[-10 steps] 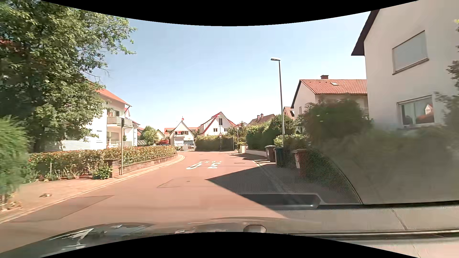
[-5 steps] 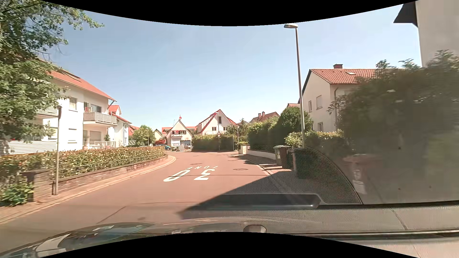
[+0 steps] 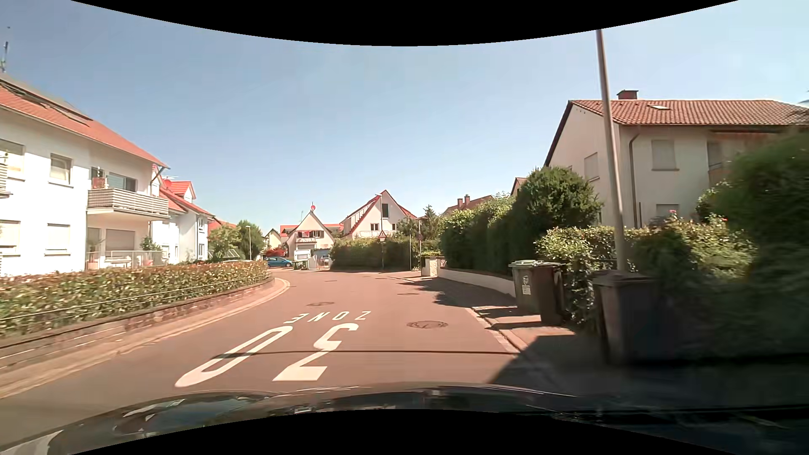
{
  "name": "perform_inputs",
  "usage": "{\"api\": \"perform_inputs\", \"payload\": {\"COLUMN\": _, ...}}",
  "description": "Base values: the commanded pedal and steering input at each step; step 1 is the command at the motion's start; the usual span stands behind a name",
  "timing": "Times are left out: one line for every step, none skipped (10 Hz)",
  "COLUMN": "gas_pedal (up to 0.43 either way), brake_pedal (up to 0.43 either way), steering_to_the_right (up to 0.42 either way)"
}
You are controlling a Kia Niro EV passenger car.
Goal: Follow the waypoints while adhering to traffic rules and regulations
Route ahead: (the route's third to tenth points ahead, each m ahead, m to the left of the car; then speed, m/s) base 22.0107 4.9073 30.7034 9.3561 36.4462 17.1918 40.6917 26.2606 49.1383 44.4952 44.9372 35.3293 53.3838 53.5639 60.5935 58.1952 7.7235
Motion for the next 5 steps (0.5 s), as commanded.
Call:
{"api": "perform_inputs", "payload": {"gas_pedal": 0.028, "brake_pedal": 0.000, "steering_to_the_right": -0.001}}
{"api": "perform_inputs", "payload": {"gas_pedal": 0.008, "brake_pedal": 0.000, "steering_to_the_right": -0.002}}
{"api": "perform_inputs", "payload": {"gas_pedal": 0.008, "brake_pedal": 0.000, "steering_to_the_right": -0.006}}
{"api": "perform_inputs", "payload": {"gas_pedal": 0.008, "brake_pedal": 0.000, "steering_to_the_right": -0.010}}
{"api": "perform_inputs", "payload": {"gas_pedal": 0.008, "brake_pedal": 0.000, "steering_to_the_right": -0.011}}
